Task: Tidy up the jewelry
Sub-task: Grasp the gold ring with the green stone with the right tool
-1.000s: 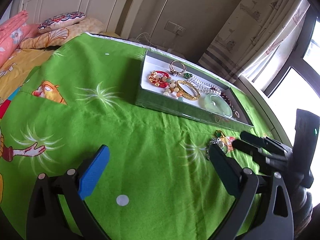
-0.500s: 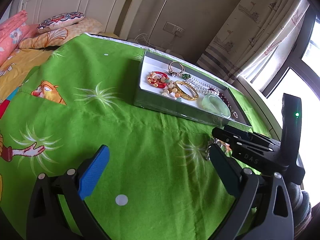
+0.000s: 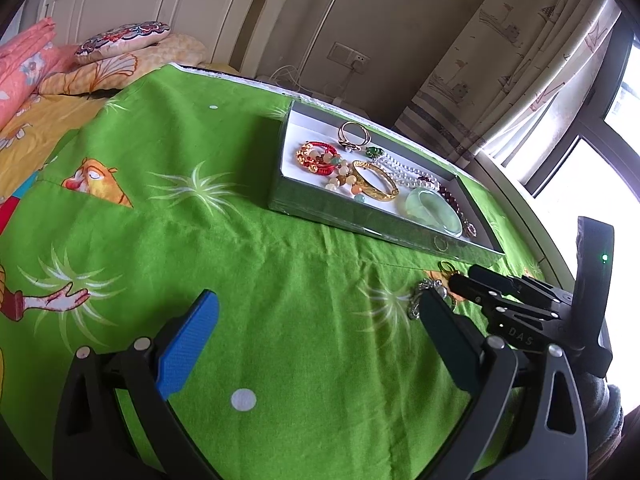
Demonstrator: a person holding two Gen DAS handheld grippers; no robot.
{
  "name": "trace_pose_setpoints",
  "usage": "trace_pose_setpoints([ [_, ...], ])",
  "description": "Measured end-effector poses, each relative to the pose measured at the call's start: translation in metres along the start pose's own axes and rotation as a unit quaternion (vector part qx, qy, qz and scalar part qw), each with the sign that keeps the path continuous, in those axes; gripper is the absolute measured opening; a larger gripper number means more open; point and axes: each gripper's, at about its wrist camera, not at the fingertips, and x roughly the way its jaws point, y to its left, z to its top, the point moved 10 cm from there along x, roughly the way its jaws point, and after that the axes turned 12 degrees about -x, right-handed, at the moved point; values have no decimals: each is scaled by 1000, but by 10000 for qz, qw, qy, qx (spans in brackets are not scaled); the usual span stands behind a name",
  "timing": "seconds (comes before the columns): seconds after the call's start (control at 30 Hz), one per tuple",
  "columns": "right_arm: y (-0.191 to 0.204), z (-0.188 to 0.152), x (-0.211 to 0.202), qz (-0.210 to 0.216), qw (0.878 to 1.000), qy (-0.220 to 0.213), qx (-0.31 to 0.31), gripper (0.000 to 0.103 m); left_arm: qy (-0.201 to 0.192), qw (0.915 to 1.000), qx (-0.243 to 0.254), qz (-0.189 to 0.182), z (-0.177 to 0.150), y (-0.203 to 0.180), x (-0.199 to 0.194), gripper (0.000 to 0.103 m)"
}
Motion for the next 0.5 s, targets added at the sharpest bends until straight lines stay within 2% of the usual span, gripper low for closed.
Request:
trace_pose_setpoints([
  [0.17,6,4,4,66,10000,18,-70,42,-1,10000,7,-9,0,0,0,99],
  [0.3,9,4,3,108,9998,-5,-158,33,141,9998,162,-2,-5,-4,3,99],
  [0.4,10,6,4,180,9997,-13,-164,33,354,9969,695,7,-16,-21,7,99],
  [0.5,9,9,7,229,9995,-18,-221,33,459,9867,1536,282,-30,-45,15,99],
])
